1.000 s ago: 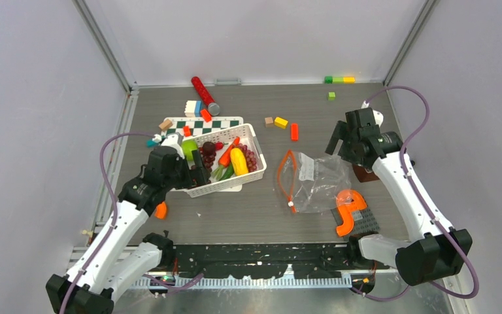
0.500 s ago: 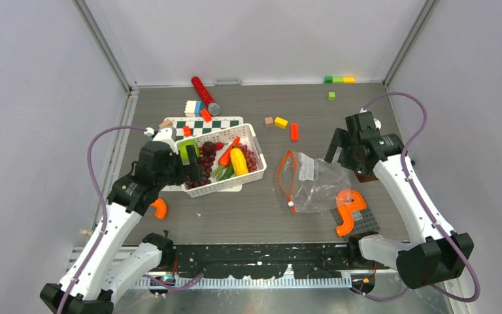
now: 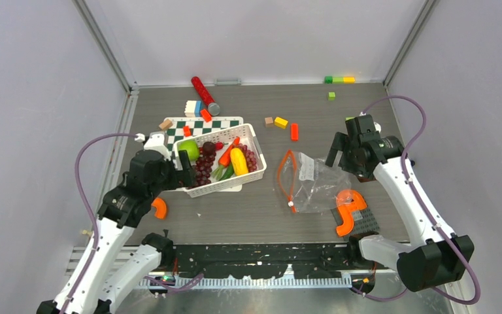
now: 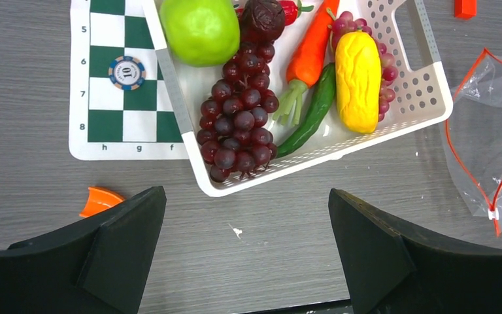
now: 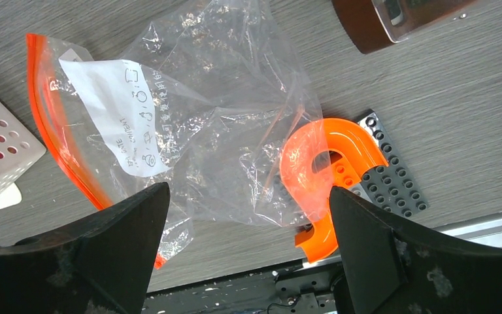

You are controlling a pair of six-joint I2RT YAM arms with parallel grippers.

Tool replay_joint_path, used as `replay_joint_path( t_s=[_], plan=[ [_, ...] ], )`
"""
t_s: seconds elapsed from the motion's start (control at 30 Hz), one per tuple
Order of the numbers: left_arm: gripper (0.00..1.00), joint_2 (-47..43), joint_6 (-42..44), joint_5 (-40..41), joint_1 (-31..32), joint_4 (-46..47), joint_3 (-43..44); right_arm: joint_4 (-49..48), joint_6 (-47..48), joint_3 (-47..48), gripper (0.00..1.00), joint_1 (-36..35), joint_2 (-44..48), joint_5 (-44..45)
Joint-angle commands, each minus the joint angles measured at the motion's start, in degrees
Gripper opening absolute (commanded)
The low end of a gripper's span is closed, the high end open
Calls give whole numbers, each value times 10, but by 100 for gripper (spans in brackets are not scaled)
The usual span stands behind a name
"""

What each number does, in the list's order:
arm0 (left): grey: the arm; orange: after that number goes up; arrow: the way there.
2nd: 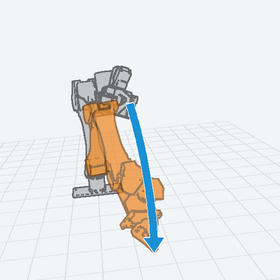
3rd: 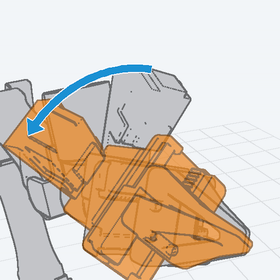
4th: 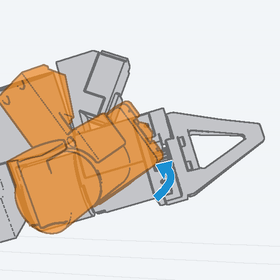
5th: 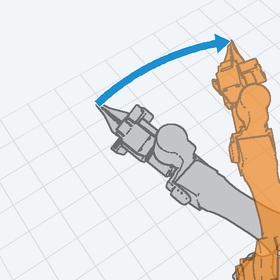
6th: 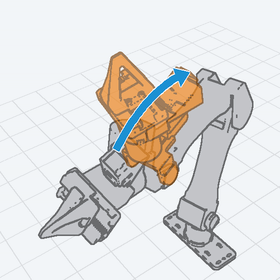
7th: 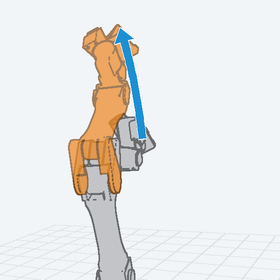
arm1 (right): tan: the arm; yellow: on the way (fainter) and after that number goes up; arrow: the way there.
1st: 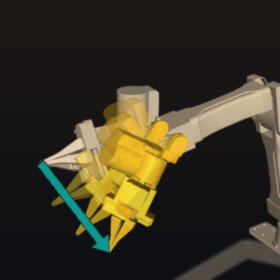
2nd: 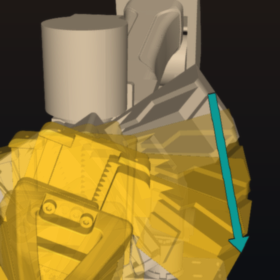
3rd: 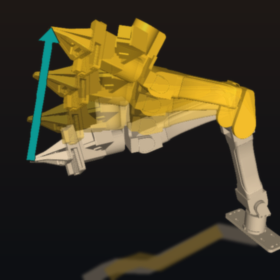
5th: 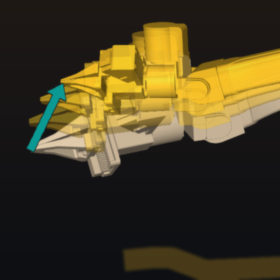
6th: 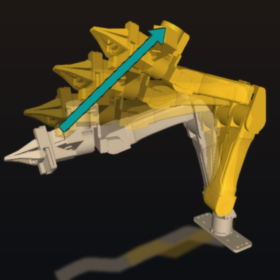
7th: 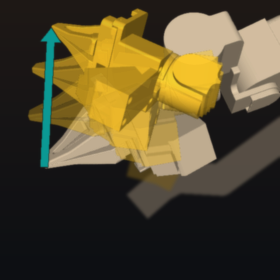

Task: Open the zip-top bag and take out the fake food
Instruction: Reset both arms

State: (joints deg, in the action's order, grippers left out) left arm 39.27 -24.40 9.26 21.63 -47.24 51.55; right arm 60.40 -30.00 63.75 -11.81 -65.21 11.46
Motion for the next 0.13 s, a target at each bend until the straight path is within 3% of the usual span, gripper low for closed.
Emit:
replay_joint_path(
  t_s=[0.0,0.1],
  plan=[
    [100,-12,14,22,-1,-1,-5,-8,13,-2,100,1,25,9],
    [100,-6,15,28,-1,1,-3,-12,17,-9,100,1,34,17]
  ],
)
